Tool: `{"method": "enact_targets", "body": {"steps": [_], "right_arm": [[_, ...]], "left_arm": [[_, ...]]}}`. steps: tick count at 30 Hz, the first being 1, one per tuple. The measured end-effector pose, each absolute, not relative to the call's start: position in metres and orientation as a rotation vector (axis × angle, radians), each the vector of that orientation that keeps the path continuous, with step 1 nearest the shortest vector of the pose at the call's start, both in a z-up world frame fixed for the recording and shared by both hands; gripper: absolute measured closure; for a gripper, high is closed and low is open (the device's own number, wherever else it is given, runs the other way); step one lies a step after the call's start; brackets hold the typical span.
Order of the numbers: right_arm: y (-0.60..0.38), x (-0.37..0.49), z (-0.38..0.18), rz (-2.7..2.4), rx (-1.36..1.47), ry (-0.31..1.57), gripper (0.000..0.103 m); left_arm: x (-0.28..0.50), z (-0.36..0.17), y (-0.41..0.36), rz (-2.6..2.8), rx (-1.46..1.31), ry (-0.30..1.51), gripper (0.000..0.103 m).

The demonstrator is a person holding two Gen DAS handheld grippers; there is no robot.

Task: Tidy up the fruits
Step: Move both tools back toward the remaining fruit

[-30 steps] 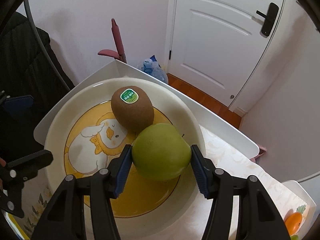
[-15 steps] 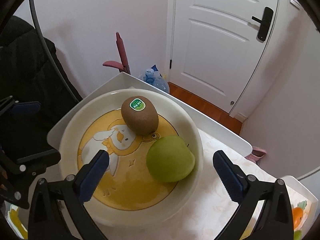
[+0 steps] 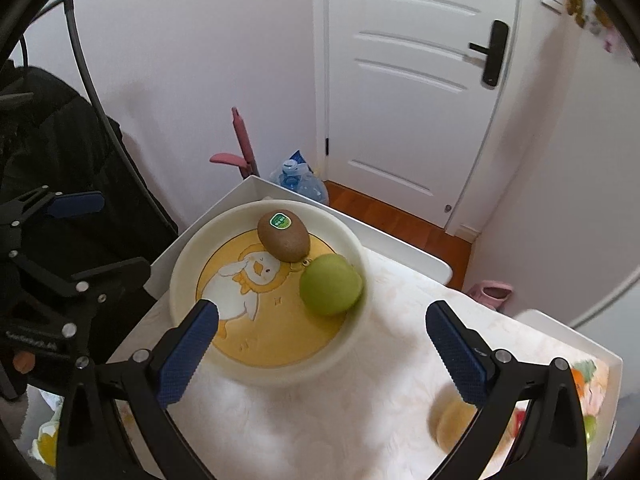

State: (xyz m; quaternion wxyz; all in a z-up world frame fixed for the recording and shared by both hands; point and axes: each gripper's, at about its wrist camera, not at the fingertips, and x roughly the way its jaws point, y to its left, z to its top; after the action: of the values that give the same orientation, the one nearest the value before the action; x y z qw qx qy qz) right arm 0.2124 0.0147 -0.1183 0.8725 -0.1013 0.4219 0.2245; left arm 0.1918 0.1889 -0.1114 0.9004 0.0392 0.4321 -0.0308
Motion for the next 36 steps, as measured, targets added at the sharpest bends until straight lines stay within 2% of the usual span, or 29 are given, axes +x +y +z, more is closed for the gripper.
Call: {"method": "enact_targets", "body": {"steps": [12, 20, 27, 36], "right_arm": [[-0.076, 0.159, -0.078, 0.345, -0.132, 0.867, 0.000], [-0.151, 0.126, -0.072, 0.297, -0.122, 0.883, 0.000], [-0.207, 0.102, -0.087, 0.222, -0.118, 0.918, 0.000], [-0.231, 0.084, -0.127, 0.125, -0.067, 0.974, 0.000]], "left_arm": [[0.156, -0.081, 0.109, -0.123, 0.102, 0.832, 0.000], [0.137, -0.083, 0.045, -0.159, 0.079, 0.846, 0.000], [0.146, -0.103, -0.009, -0.240, 0.122, 0.874, 0.000], [0.174, -0.146, -0.045, -0.342, 0.172, 0.930, 0.000]]}}
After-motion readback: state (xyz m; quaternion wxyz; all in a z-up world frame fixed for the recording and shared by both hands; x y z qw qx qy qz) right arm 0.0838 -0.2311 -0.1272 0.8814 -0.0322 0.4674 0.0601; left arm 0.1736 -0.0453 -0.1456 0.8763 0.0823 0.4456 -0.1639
